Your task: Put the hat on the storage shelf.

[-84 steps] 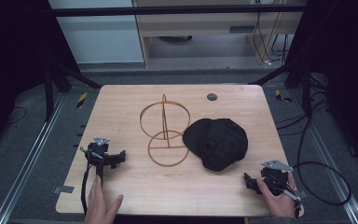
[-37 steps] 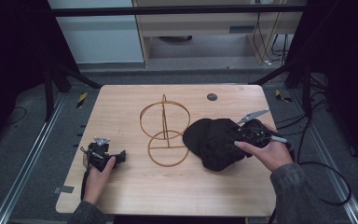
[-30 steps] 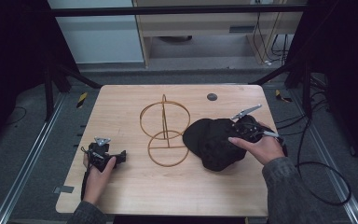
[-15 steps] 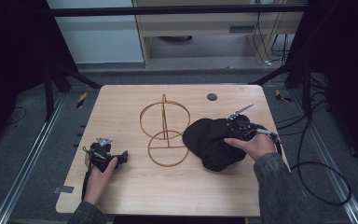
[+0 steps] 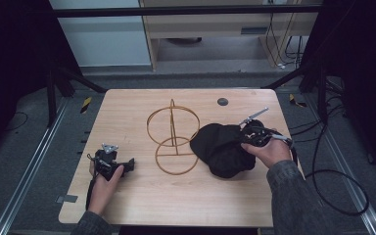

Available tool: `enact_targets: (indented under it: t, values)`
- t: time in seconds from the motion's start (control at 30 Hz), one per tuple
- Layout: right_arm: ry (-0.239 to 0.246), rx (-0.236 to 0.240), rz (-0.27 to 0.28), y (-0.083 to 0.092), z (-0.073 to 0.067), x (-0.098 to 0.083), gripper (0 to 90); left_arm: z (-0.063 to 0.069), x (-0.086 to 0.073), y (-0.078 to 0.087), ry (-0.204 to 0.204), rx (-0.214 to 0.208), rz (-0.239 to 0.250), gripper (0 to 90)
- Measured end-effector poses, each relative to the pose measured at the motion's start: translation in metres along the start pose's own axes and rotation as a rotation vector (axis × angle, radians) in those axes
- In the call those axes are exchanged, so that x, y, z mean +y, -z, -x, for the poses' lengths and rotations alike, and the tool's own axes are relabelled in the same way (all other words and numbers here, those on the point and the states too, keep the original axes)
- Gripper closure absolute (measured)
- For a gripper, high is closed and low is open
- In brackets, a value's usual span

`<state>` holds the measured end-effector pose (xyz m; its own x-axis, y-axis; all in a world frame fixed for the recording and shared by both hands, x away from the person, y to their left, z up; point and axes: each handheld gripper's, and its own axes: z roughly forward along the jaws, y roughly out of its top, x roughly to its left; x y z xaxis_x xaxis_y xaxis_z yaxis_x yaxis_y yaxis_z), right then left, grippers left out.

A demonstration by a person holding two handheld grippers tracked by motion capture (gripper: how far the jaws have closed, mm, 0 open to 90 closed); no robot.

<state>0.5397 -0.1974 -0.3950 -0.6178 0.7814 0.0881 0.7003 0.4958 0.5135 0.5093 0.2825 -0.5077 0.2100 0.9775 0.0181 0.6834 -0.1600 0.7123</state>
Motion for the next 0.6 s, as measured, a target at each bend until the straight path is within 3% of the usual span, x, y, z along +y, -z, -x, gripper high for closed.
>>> enact_targets:
  t: [0.33, 0.6]
  values:
    - [0.002, -0.005, -0.003, 0.023, -0.002, 0.009, 85.4, 0.001, 0.0, 0.0, -0.002, -0.001, 0.001, 0.0]
    - [-0.024, -0.011, 0.049, 0.055, 0.001, 0.012, 85.6, 0.001, 0.0, 0.0, -0.003, -0.002, 0.001, 0.0]
